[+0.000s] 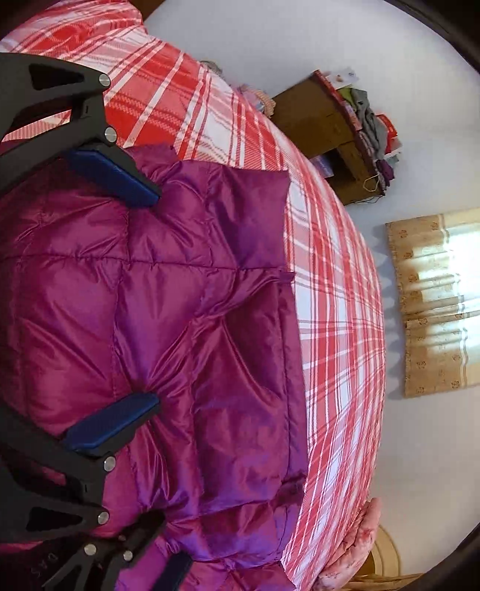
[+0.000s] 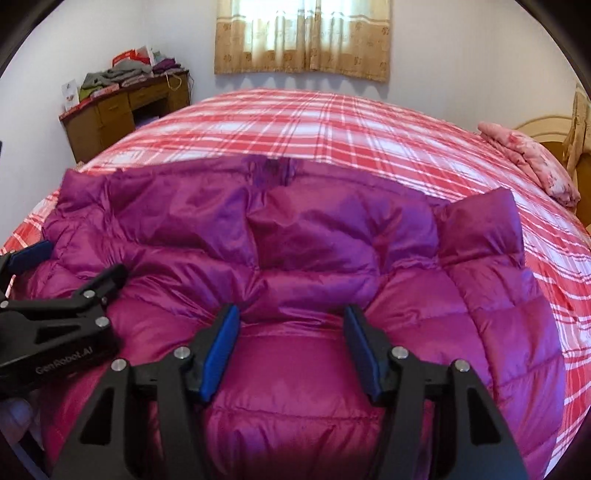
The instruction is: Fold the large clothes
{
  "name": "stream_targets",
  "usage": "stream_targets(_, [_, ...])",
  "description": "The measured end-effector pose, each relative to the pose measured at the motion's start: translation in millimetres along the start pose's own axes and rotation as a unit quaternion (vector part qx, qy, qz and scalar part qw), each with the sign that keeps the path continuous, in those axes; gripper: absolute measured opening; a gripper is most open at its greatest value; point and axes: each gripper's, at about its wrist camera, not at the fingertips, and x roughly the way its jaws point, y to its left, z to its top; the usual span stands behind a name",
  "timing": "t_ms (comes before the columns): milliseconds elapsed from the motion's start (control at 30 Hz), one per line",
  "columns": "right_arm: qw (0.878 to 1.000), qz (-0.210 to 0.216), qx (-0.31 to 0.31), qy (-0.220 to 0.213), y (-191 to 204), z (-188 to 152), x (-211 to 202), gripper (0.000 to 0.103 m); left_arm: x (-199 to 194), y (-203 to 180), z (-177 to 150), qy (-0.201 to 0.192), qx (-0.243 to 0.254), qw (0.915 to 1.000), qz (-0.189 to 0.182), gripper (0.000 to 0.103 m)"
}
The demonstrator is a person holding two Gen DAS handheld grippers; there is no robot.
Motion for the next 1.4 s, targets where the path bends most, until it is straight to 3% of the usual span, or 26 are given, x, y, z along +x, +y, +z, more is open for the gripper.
stream_targets(667, [1.000, -0.020, -0.016, 0.011, 9.8, 5.4, 9.4, 0.064, -0.3, -6.3, -1.7, 0.002, 0.009, 0.9999, 0.006, 0.102])
stream_targets(767, [1.000, -0.021, -0.016, 0.012, 10.5, 7.5, 11.2, 0.064, -2.1, -4.0, 0.0, 0.015, 0.014, 0.9997, -0.012, 0.102])
stream_targets(967, [1.000, -0.019, -0.015, 0.008, 10.5, 8.2, 6.0, 0.064, -60.8, 34.2, -26.3, -0.003, -0.003, 1.0000, -0.004, 0.102])
stream_targets(1067, [1.000, -0.005, -0.016, -0.013, 11.4, -3.3, -24.4, 0.066, -87.4, 68.4, -58.9, -0.003, -0.056, 0.9981, -0.025, 0.102])
stream_targets(1167, [0.999, -0.005, -0.014, -0.046, 15.8, -24.9, -62.0, 0.073, -84.3, 85.4, -81.9, 0.022, -0.102, 0.9926, -0.063, 0.102])
stream_targets(1233, [0.999, -0.012, -0.021, -0.048, 21.0, -37.1, -69.8, 0.074, -73.0, 86.5, -91.7, 0.042, -0.132, 0.9857, -0.096, 0.102])
stream_targets(1300, [0.999, -0.017, -0.032, -0.037, 24.4, -46.1, -63.7, 0.074, -70.2, 86.3, -94.2, 0.032, -0.153, 0.9811, -0.115, 0.102])
stream_targets(1367, [0.998, -0.032, -0.051, -0.037, 30.6, -52.8, -56.4, 0.075, -69.0, 82.1, -92.3, 0.025, -0.153, 0.9776, -0.142, 0.094])
stream_targets(1400, [0.997, -0.039, -0.057, -0.030, 33.7, -52.1, -52.3, 0.075, -68.8, 81.2, -90.9, 0.025, -0.153, 0.9760, -0.152, 0.081])
